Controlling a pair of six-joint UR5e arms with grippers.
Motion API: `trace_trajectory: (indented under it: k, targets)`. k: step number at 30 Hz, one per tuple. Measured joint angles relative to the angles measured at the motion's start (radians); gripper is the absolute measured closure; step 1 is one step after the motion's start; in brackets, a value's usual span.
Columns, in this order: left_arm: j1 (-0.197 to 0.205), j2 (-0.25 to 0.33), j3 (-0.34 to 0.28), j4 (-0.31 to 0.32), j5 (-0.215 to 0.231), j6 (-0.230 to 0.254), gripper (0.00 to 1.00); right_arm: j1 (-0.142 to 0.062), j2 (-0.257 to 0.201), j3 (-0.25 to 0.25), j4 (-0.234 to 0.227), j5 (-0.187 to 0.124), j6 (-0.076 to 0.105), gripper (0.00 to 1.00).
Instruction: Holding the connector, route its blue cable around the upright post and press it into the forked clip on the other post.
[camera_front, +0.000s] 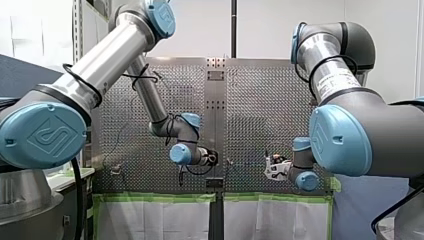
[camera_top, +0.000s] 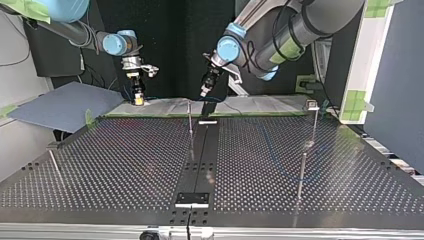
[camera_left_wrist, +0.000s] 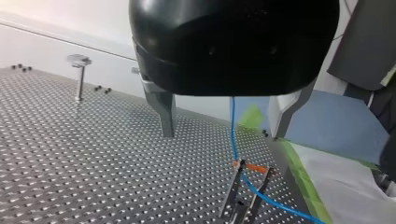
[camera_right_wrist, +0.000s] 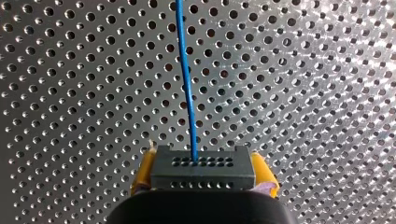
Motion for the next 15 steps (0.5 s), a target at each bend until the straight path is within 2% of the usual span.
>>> trace_trajectory:
  k: [10, 15]
  targets:
    - [0.011, 0.082, -0.082, 0.064, -0.07, -0.081, 0.0, 0.0, 0.0, 0.0, 0.001, 0.0, 0.001, 1.0]
    - [0.009, 0.132, -0.132, 0.051, -0.097, -0.117, 0.0, 0.0, 0.0, 0.0, 0.001, -0.009, 0.004, 1.0]
